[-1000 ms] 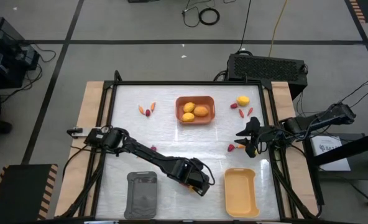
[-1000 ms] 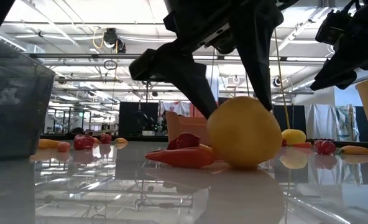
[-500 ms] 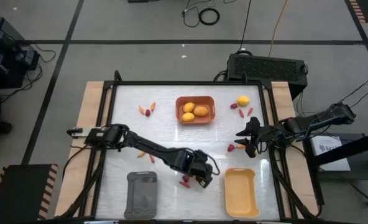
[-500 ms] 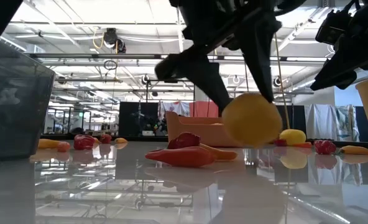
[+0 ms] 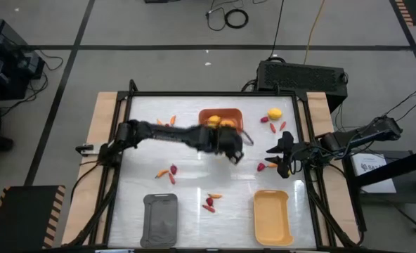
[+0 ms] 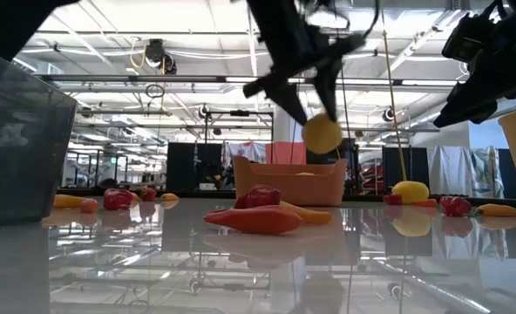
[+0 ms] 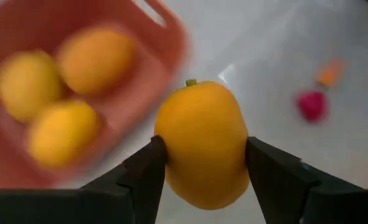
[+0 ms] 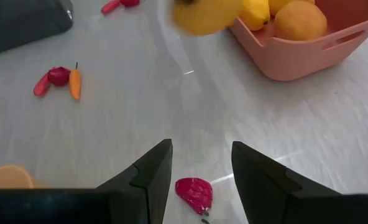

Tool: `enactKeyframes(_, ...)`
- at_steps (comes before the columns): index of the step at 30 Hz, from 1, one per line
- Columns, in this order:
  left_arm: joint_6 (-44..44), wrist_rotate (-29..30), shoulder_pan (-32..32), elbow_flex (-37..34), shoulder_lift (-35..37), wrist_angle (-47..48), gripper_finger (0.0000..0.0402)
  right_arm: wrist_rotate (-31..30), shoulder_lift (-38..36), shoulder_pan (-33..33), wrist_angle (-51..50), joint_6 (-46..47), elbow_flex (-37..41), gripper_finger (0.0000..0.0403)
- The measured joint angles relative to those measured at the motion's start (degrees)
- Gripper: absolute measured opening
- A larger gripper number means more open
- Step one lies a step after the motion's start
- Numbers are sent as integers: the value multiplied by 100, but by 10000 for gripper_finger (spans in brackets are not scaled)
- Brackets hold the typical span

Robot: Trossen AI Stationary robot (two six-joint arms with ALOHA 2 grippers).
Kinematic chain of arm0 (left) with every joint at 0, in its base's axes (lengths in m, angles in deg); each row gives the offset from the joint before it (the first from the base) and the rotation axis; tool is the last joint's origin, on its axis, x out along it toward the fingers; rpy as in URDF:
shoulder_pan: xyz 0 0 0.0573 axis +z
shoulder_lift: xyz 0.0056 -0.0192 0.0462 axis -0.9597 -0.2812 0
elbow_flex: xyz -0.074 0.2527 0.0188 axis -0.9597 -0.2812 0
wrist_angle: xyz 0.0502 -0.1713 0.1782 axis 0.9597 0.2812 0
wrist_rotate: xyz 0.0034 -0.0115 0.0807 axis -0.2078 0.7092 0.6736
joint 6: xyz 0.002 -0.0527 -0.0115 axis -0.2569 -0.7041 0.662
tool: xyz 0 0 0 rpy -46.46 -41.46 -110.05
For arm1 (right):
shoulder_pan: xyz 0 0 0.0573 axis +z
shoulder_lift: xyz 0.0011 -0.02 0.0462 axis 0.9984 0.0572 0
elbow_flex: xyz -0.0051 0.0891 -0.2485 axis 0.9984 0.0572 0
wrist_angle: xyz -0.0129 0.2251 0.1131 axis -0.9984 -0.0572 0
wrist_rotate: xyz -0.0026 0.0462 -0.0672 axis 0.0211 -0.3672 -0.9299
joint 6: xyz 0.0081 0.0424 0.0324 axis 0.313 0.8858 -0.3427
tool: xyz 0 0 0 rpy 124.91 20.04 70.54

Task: Sort produce into baskets
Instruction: Put the yellow lemon into the orange bin

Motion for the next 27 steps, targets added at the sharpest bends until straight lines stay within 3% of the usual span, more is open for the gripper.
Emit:
enactKeyframes(12, 830, -641, 1251, -2, -42, -1072, 214, -140, 5, -2, 13, -231, 0, 157)
enactKeyframes(27, 2574, -665, 1511, -11, -347, -1020, 214, -162, 9, -2, 11, -46, 0, 157)
